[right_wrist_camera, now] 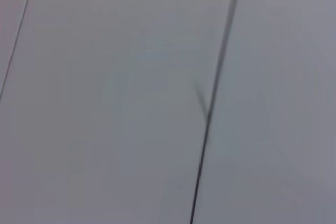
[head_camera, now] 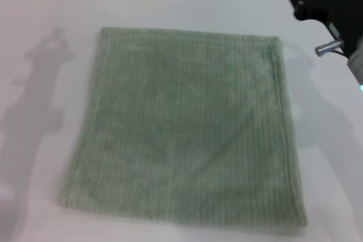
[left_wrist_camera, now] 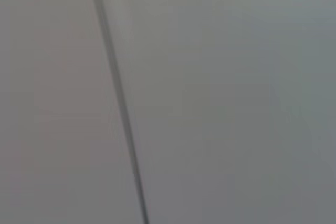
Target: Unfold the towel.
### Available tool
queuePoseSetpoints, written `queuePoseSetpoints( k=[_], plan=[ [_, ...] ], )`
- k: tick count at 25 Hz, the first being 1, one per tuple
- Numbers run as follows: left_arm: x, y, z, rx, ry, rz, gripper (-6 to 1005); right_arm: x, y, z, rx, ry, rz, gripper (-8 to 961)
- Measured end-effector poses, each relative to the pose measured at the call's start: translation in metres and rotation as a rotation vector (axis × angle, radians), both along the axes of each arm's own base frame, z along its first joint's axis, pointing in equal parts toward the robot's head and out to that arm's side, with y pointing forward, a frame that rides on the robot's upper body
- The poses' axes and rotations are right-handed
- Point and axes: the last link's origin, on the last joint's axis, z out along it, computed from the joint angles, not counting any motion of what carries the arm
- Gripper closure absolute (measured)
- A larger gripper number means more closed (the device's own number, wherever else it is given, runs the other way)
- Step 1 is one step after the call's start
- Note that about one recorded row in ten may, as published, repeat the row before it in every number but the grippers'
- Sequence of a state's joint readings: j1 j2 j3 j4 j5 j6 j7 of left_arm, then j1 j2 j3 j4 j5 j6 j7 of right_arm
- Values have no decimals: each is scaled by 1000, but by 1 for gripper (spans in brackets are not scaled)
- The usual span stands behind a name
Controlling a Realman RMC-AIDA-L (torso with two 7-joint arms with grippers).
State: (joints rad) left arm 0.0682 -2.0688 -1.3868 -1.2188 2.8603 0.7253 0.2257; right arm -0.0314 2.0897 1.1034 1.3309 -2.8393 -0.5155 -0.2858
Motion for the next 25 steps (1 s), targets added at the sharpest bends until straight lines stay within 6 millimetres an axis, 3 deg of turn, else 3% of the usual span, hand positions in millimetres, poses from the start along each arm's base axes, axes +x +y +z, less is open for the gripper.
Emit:
queuePoseSetpoints(
  k=[2,5,11,18,23,25],
  plan=[
    [-20,-18,-5,71,-49,-57,993,21,-7,-9,62,81,59,338],
    [-64,-40,-14,140,-98,-50,985,48,-15,-6,189,146,171,333],
    [-105,-52,-22,126,-157,69,732,95,-26,20,351,129,152,324],
    [-115,-56,-20,135,-164,110,477,108,-29,22,355,157,73,313],
    [-115,-55,-21,133,-131,116,325,113,-28,19,334,151,40,180],
    [-115,-55,-21,133,-126,117,325,114,-28,19,333,156,34,180]
  ],
)
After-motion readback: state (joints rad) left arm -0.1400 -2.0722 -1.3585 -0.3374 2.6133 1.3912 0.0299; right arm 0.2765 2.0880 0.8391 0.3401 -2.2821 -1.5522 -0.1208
